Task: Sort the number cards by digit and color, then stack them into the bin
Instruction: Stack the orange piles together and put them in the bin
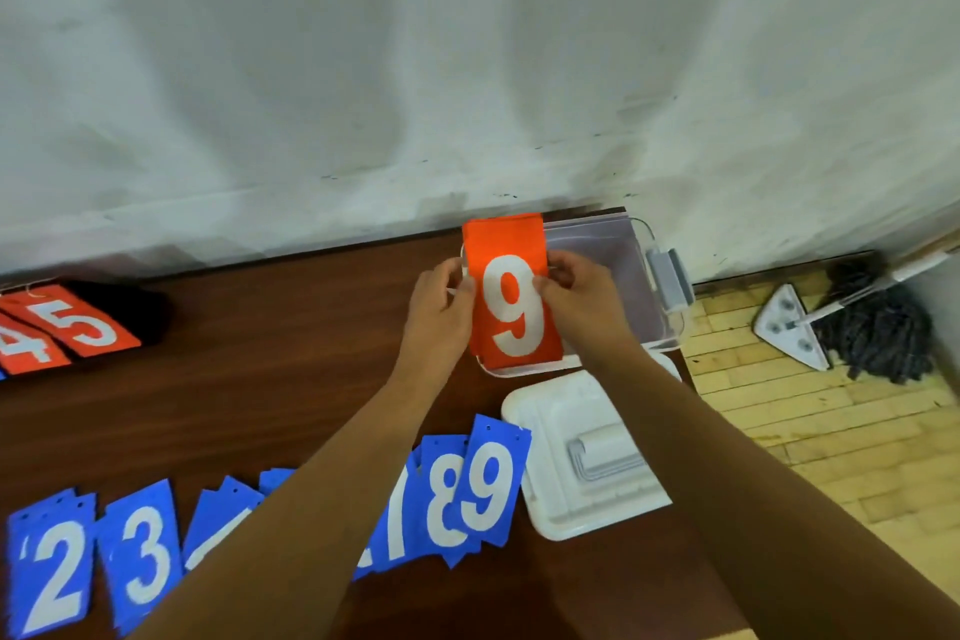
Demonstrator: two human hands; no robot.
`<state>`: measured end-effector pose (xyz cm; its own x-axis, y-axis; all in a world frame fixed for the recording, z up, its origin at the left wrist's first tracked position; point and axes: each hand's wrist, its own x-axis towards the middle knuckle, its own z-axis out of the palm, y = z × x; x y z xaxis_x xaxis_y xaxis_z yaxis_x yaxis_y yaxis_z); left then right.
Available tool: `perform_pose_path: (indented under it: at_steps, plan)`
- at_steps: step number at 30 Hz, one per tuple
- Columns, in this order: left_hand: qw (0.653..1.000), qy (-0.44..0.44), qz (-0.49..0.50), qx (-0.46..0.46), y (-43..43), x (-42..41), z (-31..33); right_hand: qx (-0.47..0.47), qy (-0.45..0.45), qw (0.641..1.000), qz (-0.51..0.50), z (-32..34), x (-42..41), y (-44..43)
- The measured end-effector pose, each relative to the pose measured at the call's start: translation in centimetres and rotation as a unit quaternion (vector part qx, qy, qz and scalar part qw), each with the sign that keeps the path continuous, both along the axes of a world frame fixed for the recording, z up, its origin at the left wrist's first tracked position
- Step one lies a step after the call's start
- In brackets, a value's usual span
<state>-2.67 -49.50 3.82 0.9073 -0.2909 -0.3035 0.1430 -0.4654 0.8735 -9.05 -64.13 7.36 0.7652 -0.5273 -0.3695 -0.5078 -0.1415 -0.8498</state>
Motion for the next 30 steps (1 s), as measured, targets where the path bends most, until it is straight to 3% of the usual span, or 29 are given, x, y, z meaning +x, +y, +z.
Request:
perform_pose_path:
  at_steps: [4, 12, 21, 26, 30]
  plan:
    - [0.990, -0.007, -0.030, 0.136, 0.2, 1.7, -2.3, -0.057, 0.057, 0.997, -0.003, -2.5, 1.5, -3.8]
    - [0.984, -0.024, -0.080, 0.154, 0.4, 1.0, -3.1, 0.007, 0.175, 0.984, 0.019, -9.6, 3.1, -4.1]
    - [0.980, -0.007, -0.102, 0.169, 0.7, 1.0, -4.7, -0.152, 0.293, 0.933, 0.142, -13.2, 5.0, -3.6]
    - [0.979, -0.017, -0.099, 0.175, 0.8, 0.9, -5.5, -0.169, 0.278, 0.930, 0.170, -13.3, 4.8, -3.2]
    - [0.985, -0.022, -0.093, 0.146, 1.7, 0.8, -4.6, -0.179, 0.175, 0.960, 0.129, -10.0, 3.5, -2.6]
